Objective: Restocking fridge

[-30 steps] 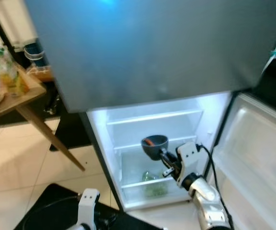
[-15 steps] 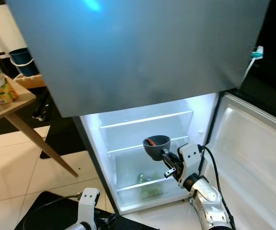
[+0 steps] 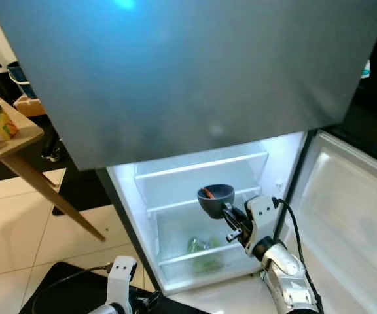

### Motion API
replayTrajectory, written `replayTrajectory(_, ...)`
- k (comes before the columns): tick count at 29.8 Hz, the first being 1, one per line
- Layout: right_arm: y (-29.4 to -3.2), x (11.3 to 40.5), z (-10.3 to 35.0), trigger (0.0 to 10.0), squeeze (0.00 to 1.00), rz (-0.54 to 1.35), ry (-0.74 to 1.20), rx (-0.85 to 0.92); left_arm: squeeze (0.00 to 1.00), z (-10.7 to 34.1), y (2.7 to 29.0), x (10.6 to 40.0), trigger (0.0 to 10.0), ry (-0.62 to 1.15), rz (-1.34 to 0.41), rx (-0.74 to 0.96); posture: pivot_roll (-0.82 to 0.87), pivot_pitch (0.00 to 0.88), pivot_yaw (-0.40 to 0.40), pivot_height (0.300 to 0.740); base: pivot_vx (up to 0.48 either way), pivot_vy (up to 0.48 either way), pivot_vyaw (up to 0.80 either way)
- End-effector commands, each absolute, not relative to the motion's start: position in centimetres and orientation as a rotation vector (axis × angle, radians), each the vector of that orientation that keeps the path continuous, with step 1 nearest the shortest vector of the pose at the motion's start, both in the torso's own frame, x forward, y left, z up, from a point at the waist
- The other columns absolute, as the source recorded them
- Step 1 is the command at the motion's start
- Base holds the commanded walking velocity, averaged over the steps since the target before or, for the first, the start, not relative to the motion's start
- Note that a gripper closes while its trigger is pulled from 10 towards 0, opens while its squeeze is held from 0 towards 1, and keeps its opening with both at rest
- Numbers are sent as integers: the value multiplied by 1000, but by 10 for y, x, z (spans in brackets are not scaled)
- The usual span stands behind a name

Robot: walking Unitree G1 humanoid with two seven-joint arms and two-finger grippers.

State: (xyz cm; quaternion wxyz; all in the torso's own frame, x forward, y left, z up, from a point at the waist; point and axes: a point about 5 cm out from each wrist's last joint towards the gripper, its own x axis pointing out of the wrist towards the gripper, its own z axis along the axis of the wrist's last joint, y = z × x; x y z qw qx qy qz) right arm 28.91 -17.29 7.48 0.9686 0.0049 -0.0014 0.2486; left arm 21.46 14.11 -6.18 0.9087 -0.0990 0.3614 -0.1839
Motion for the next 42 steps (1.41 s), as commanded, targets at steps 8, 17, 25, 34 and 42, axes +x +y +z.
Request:
replayTrajectory(8,-170,287,75,10000,0,509,-22,30,0,-61,145,215,10000,739,-376,-182,-157,27,68,740,217,0,0)
replayTrajectory(17,-171,286,75,10000,0,505,-21,32,0,-61,142,213,10000,738,-435,-169,-158,33,70,740,0,-101,0)
replayTrajectory(25,-172,284,74,10000,0,502,-18,30,0,-61,140,214,10000,735,-417,-162,-163,36,70,740,0,-259,0)
replayTrajectory(34,-172,283,74,10000,0,505,-17,30,0,-59,138,217,10000,716,-426,-162,-162,36,69,740,0,0,0)
replayTrajectory(42,-172,283,74,10000,0,510,-15,29,0,-58,139,218,10000,713,-431,-156,-163,32,69,740,0,0,0)
